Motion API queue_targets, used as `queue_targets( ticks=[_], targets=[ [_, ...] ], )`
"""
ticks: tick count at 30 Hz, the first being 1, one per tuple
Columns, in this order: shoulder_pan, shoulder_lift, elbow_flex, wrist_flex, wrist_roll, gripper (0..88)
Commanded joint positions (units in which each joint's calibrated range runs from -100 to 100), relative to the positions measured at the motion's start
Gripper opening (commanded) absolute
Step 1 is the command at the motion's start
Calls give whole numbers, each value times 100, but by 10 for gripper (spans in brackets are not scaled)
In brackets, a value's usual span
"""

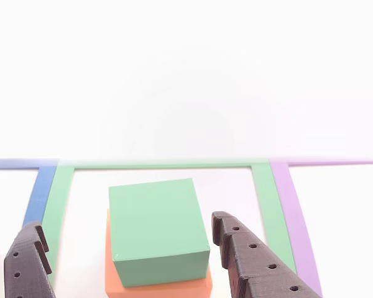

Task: Tower of hanoi

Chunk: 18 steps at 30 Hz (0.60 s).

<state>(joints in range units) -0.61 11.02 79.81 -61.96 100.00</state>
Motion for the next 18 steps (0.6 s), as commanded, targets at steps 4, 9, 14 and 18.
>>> queue_targets(
  ticks=[4, 9, 14, 18],
  targets=[
    [-156, -44, -134, -138, 0, 265],
    [-186, -12, -180, -138, 0, 215],
    [-186, 36, -216, -130, 0, 149],
    [-179, 52, -225, -121, 0, 95]
  ],
)
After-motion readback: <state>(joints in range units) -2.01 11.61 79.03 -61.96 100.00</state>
